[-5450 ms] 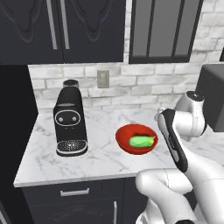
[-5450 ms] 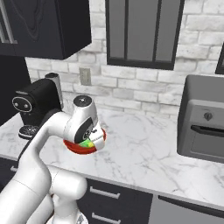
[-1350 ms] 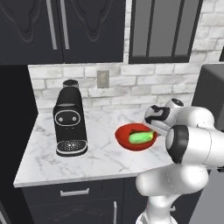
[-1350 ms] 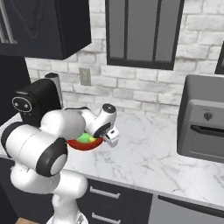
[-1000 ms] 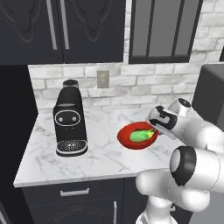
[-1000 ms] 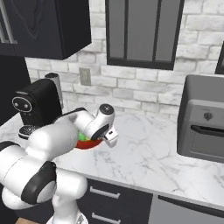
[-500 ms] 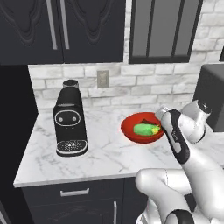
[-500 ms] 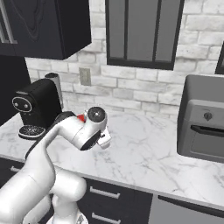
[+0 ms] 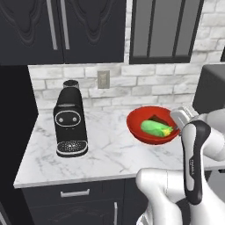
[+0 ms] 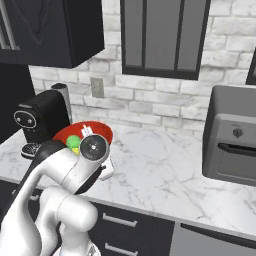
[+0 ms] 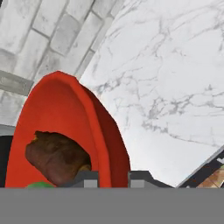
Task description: Place the bowl with the corn and sweet potato on the second highest shelf of the fridge. Place the bowl with the chicken drumstick and steak on the top shelf of the fridge.
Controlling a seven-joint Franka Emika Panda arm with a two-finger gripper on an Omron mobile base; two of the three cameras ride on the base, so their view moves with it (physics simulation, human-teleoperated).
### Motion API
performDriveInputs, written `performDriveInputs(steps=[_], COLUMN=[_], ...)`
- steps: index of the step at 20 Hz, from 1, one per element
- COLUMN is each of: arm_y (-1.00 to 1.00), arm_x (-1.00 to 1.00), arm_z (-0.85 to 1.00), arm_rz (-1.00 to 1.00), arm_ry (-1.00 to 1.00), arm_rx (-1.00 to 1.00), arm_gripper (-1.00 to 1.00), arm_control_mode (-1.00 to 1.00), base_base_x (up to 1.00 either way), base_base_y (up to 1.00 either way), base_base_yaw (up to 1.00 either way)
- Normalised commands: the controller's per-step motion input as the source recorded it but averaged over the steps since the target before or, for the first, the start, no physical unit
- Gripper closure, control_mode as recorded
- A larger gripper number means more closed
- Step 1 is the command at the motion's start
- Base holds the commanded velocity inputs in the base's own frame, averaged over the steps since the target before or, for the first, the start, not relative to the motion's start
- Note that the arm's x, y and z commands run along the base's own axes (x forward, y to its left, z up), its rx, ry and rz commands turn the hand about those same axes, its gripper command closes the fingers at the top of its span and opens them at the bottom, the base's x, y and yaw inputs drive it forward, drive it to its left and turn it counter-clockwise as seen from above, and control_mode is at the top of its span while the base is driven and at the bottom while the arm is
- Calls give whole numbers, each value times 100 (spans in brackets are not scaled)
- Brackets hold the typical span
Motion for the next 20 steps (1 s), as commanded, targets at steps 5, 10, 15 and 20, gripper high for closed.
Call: performDriveInputs(steps=[5, 10, 15, 20], arm_y=[20, 0, 0, 0], arm_x=[-75, 0, 0, 0], arm_z=[6, 0, 0, 0], arm_rz=[1, 0, 0, 0], arm_ry=[-9, 0, 0, 0], arm_rx=[0, 0, 0, 0], arm_gripper=[100, 100, 100, 100], arm_control_mode=[-100, 100, 100, 100], base_base_x=[0, 0, -24, -50], base_base_y=[0, 0, 10, 5], base_base_yaw=[0, 0, 37, 80])
